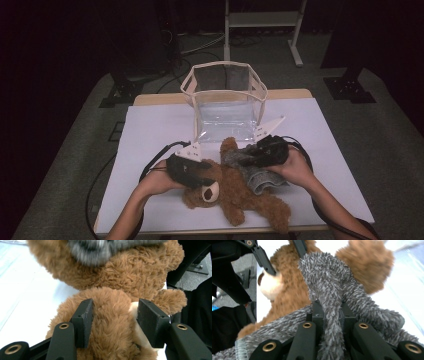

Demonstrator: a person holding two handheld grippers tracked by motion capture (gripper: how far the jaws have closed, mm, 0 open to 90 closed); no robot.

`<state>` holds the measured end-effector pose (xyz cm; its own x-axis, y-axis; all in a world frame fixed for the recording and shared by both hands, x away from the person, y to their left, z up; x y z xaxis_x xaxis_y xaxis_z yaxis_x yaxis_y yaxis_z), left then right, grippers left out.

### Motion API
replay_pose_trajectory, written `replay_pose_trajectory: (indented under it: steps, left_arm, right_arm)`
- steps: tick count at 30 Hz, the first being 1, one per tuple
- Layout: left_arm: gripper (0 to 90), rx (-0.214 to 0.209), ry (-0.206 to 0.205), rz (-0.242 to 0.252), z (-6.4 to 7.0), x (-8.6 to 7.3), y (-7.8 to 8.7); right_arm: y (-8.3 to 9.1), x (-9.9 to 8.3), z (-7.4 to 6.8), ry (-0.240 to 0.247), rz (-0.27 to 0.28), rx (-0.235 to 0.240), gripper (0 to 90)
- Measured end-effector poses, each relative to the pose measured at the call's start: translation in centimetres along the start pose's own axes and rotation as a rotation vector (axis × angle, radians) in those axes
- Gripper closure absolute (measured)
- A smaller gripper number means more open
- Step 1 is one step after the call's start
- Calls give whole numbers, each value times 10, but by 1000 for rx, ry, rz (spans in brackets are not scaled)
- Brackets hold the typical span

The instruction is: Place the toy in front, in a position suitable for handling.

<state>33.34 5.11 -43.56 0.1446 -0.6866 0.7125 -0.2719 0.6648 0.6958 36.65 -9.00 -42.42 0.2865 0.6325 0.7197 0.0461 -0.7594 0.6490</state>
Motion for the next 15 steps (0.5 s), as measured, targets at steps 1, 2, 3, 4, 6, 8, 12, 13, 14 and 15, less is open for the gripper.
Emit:
replay_pose_trajectory:
  steps: [1, 2, 3, 4, 6, 8, 12, 13, 14, 15]
  left_arm:
    - [463, -1, -1, -3, 0, 0, 0]
    - [463, 1, -6, -5, 0, 1, 0]
    - [463, 4, -14, -9, 0, 2, 1]
    - [462, 8, -30, -7, 0, 5, 3]
    - [466, 22, -44, 3, -2, 10, 7]
    - [510, 31, -36, 33, -7, 17, 11]
    - [522, 54, -60, -54, -12, 10, 1]
    - [523, 55, -63, -62, -11, 8, -2]
    - [526, 50, -48, -55, -11, 8, -4]
    - [531, 49, -32, -47, -11, 8, -4]
  right_arm:
    - [4, -4, 1, -12, 6, -2, 783]
    - [8, -7, 1, -22, 10, -3, 783]
    - [11, -11, 1, -28, 15, -4, 783]
    - [11, -12, 0, -27, 15, 0, 784]
    - [11, -14, -3, -22, 10, 3, 784]
    - [10, -14, -5, -7, 8, 1, 784]
    - [9, -14, -7, 6, 12, 1, 784]
    - [10, -14, -7, 0, 17, 2, 784]
    - [11, -15, -7, 2, 19, 3, 784]
    - [12, -15, -7, 3, 24, 3, 784]
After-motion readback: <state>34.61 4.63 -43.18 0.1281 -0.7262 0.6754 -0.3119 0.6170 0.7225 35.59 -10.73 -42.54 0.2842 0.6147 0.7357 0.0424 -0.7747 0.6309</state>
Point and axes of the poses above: each handheld gripper's, and its own axes: y roughly backward along the jaws, x roughly out of its top, z roughly to its right, the point moved 10 cm from there along -y, roughly forward along the jaws, and after that the axes turned 10 degrees about x, right-handed, at the moved point
